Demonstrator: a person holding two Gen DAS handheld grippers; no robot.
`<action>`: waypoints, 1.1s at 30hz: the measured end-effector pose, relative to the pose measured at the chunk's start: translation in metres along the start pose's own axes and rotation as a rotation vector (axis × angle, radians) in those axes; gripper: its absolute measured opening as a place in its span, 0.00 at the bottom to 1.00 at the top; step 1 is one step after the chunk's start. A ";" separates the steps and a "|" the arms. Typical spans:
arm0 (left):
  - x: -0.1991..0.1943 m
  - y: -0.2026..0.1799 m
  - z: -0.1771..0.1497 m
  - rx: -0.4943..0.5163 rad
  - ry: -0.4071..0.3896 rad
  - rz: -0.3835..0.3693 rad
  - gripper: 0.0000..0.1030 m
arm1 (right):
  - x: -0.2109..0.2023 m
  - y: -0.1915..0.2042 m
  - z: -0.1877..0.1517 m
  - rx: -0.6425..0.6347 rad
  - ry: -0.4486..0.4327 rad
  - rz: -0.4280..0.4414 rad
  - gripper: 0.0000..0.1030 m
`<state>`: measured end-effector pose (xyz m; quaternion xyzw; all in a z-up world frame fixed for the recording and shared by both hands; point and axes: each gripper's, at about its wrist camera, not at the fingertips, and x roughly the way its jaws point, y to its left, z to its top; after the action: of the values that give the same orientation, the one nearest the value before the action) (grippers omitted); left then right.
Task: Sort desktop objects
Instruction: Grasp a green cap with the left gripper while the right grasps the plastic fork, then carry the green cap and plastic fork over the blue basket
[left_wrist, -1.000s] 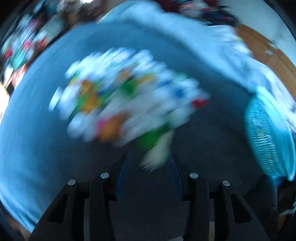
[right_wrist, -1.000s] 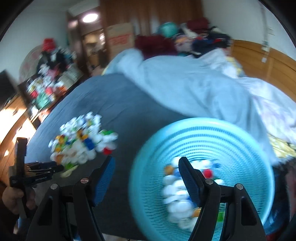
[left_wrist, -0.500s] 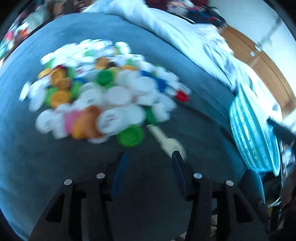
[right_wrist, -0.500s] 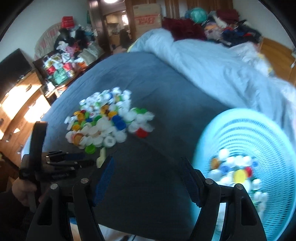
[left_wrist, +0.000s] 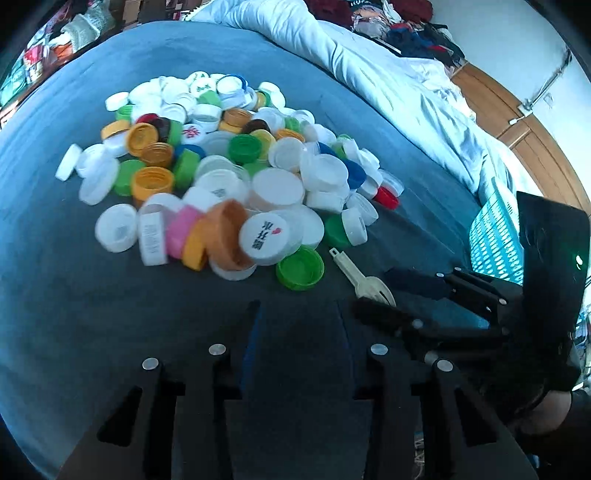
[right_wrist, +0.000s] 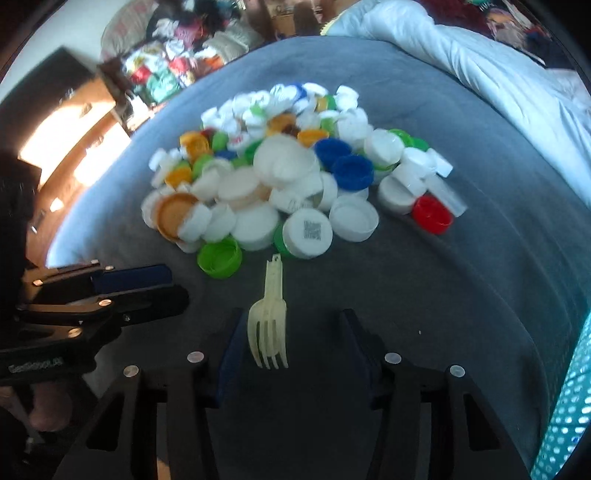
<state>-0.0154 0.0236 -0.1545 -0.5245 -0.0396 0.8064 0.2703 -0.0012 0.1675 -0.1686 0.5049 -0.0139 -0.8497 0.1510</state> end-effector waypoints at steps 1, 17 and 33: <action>0.003 -0.001 0.000 0.004 -0.004 -0.001 0.31 | -0.001 0.000 -0.001 -0.007 -0.012 -0.009 0.50; -0.003 -0.016 0.015 0.002 -0.109 0.029 0.22 | -0.085 -0.024 -0.007 0.099 -0.142 -0.004 0.23; -0.117 -0.079 0.047 0.063 -0.337 0.024 0.22 | -0.200 -0.034 0.016 0.088 -0.358 -0.199 0.23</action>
<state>0.0105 0.0456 -0.0100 -0.3735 -0.0528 0.8869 0.2666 0.0657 0.2519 0.0043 0.3511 -0.0275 -0.9351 0.0391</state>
